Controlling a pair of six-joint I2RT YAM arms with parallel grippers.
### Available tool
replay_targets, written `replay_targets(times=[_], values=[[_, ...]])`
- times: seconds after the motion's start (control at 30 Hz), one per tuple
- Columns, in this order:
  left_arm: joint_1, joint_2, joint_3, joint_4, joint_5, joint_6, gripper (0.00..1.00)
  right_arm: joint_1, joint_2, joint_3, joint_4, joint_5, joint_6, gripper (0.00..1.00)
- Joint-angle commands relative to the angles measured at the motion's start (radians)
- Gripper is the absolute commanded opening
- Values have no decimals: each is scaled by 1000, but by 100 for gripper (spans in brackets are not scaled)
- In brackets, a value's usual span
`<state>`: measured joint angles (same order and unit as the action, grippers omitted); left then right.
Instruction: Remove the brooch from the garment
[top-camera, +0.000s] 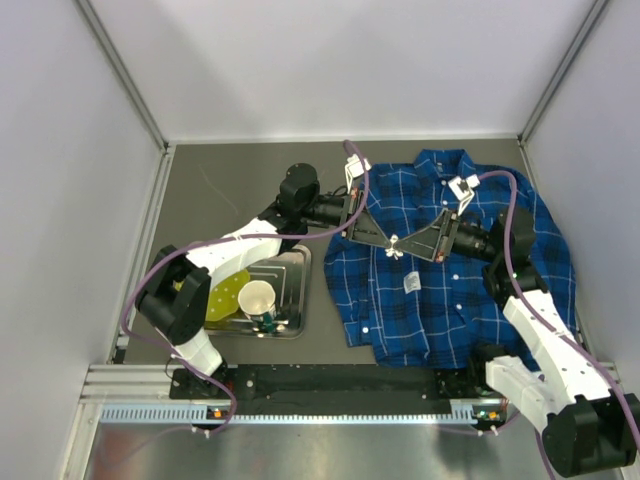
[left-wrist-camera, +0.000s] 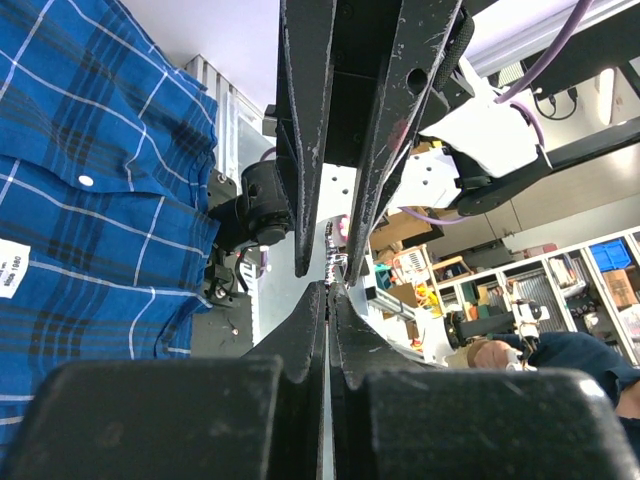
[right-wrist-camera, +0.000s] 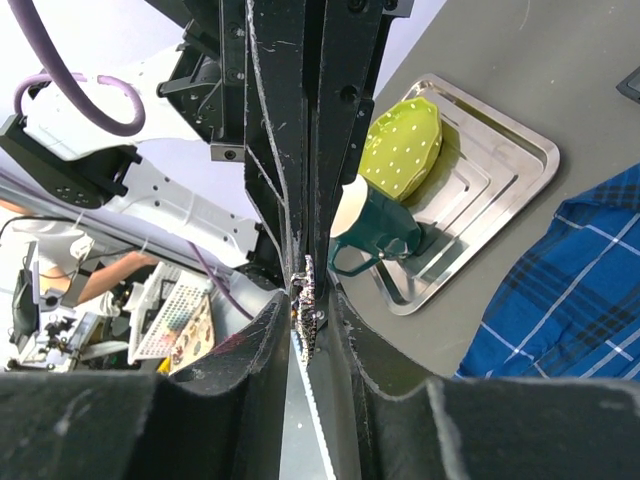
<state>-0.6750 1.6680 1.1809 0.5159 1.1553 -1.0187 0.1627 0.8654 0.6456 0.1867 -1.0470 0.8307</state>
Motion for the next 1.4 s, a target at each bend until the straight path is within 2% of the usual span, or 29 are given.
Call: replay_targets(times=[0.0,0.2,0.4,0.6,0.67,0.83,1.03,1.37], values=[[-8,-2,29,85,37,-15,0,-9,7,6,16,4,-36,21],[-8,1,29,131,26,-63,0,-9,6,12,-7,21,-53,16],[-18,-4,13,153,-40,-101,0,6,-14,8,-42,117,-64,14],[-23,-13,-17,150,-127,-109,0,27,-48,-44,14,223,19,13],[-24,-17,-17,116,-149,-84,0,29,-54,-64,40,248,70,13],[-28,-45,20,-115,-241,77,0,38,-75,-84,48,289,120,13],[-29,-60,26,-175,-273,120,0,40,-75,-81,51,283,139,20],[-28,-70,23,-220,-259,154,0,38,-77,-52,-6,288,108,37]])
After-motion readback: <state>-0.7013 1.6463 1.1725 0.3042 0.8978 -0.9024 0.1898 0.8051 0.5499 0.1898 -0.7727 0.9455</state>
